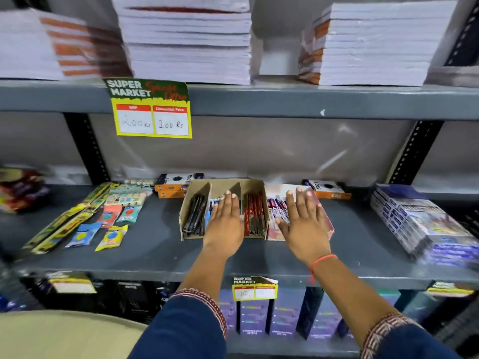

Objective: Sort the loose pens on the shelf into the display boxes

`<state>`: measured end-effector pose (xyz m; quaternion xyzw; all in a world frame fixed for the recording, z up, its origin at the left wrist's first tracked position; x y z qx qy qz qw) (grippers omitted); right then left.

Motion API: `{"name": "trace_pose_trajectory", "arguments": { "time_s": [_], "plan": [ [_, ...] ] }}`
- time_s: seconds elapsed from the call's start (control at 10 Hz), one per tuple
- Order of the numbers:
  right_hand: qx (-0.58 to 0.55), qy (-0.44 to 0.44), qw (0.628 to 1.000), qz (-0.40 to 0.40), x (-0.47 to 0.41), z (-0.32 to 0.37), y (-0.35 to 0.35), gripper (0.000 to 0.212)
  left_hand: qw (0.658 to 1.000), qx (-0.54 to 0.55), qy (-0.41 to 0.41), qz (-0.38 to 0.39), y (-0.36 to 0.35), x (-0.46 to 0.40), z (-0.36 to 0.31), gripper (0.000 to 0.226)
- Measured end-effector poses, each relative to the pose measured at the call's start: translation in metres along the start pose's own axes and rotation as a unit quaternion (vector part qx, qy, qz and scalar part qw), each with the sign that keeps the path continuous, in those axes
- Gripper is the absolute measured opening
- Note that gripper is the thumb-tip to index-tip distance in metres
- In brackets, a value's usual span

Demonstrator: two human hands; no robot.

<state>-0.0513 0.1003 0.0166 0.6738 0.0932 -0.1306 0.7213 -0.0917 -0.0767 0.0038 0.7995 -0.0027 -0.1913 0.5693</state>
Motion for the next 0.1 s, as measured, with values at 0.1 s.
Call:
{"name": "trace_pose_trajectory", "arguments": {
  "time_s": [0.1],
  "plan": [
    [0.017,0.031,0.997,-0.074,0.0117,-0.0031,0.0188,0.07,0.997,-0.035,-0.042,-0.059,0.0196,0.0133,-0.0238,0.062]
  ]
}}
Point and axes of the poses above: each hand's wrist, its own x-axis away from the middle knuckle, its own y-axis out of the back of the hand, z = x × y, the point moved 1 cm from there along -x, towards the middle knuckle, and after that the axes turned 4 degrees about x, right-handed, at the moved point
